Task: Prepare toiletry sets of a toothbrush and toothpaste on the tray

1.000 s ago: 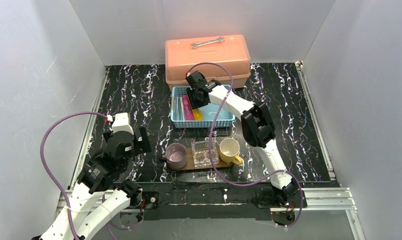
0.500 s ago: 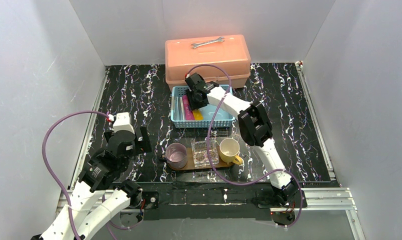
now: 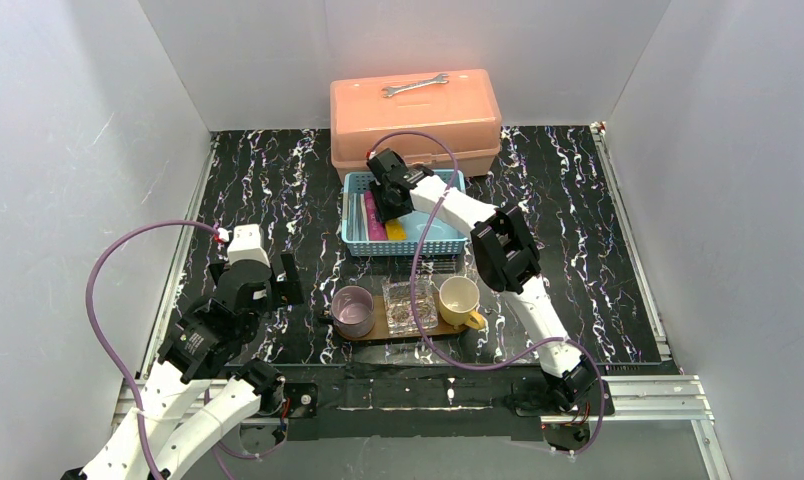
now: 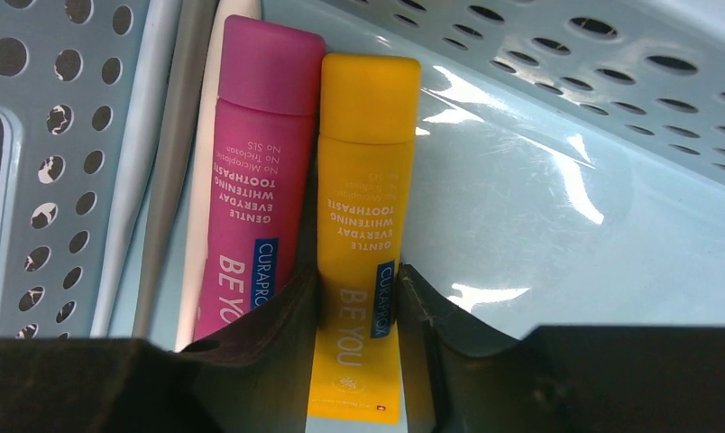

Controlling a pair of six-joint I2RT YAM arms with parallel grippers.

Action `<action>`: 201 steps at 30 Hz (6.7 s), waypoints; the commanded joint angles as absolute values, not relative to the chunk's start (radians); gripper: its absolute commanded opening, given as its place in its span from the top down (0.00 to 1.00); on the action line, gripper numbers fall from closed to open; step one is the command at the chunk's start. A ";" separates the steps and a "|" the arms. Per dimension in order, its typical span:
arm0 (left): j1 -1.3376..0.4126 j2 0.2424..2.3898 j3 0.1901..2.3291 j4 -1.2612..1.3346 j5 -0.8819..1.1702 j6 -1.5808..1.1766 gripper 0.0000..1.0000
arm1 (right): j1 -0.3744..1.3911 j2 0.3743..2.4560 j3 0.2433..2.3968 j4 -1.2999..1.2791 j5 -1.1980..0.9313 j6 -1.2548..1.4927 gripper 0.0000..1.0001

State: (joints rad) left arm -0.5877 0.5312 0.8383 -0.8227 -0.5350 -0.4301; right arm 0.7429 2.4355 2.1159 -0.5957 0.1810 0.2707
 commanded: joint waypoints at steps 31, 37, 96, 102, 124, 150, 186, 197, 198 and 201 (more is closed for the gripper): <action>-0.591 0.503 0.820 -0.764 -0.435 -0.408 0.01 | 0.749 1.974 1.923 -0.570 0.338 0.048 0.82; -0.590 0.505 0.817 -0.713 -0.302 -0.404 0.01 | 0.787 1.826 1.818 -0.551 0.295 0.005 0.82; -0.591 0.832 1.141 -0.878 0.850 -0.502 0.01 | 1.405 1.198 1.333 -0.577 0.029 -0.810 0.83; -0.591 0.822 1.123 -0.877 0.888 -0.503 0.13 | 1.449 1.229 1.369 -0.578 0.090 -0.830 0.79; -0.591 0.815 1.038 -0.858 0.934 -0.462 0.84 | 1.558 1.302 1.436 -0.584 0.209 -0.854 0.71; -0.591 0.541 0.924 -0.711 0.625 -0.506 1.00 | 1.501 1.123 1.280 -0.236 0.300 -0.494 0.37; -0.591 0.382 0.774 -0.333 0.657 -0.843 1.00 | 0.709 1.125 0.986 0.410 -0.811 0.641 0.33; -0.590 0.426 0.744 -0.194 0.721 -0.900 1.00 | 0.753 1.171 0.992 0.477 -0.928 0.710 0.34; -0.591 0.429 0.742 -0.186 0.724 -0.902 1.00 | 0.766 1.174 0.997 0.469 -0.930 0.703 0.34; -0.591 0.433 0.745 -0.178 0.729 -0.900 1.00 | 0.802 1.187 1.018 0.424 -0.928 0.671 0.34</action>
